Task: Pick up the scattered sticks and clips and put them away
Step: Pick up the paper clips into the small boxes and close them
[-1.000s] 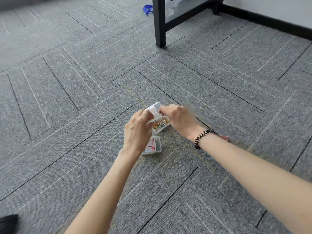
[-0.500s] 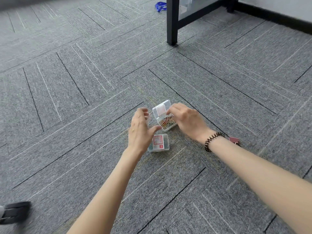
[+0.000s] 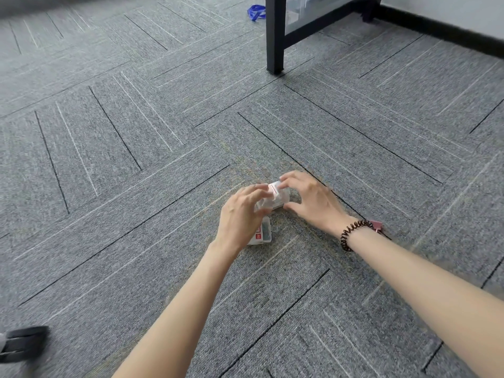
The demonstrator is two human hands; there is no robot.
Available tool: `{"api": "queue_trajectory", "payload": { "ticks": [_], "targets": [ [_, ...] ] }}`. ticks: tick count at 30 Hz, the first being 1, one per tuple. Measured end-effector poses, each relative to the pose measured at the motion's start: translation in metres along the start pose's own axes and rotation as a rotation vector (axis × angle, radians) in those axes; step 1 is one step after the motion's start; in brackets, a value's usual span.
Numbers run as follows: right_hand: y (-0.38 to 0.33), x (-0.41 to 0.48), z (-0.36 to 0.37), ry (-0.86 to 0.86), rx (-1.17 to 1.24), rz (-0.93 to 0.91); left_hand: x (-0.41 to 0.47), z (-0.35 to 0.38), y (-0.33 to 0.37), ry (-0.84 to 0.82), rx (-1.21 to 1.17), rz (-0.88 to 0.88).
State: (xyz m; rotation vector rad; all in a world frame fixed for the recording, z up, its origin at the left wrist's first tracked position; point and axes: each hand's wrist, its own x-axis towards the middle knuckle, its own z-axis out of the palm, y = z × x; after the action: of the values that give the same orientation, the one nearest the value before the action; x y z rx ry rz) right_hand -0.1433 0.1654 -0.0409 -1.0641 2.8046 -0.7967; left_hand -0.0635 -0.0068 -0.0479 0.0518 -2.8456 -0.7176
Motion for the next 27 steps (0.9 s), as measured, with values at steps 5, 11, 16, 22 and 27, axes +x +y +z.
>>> {"api": "queue_trajectory", "payload": {
  "ticks": [5,11,16,22,27],
  "targets": [
    [0.0,-0.009,0.004,-0.042,-0.06,-0.025,0.003,-0.004,0.003,-0.027,-0.002,-0.059],
    [-0.012,0.008,-0.001,-0.143,-0.055,0.034,0.011,-0.008,0.011,-0.077,-0.101,-0.11],
    [-0.027,0.006,-0.001,-0.13,0.04,0.035,0.008,-0.039,0.006,-0.158,-0.243,-0.073],
    [-0.056,-0.014,0.011,-0.193,0.184,0.034,-0.026,-0.067,-0.008,-0.301,-0.266,-0.112],
    [-0.06,-0.029,0.013,-0.184,0.212,0.084,-0.039,-0.052,-0.001,-0.417,-0.04,-0.059]
  ]
}}
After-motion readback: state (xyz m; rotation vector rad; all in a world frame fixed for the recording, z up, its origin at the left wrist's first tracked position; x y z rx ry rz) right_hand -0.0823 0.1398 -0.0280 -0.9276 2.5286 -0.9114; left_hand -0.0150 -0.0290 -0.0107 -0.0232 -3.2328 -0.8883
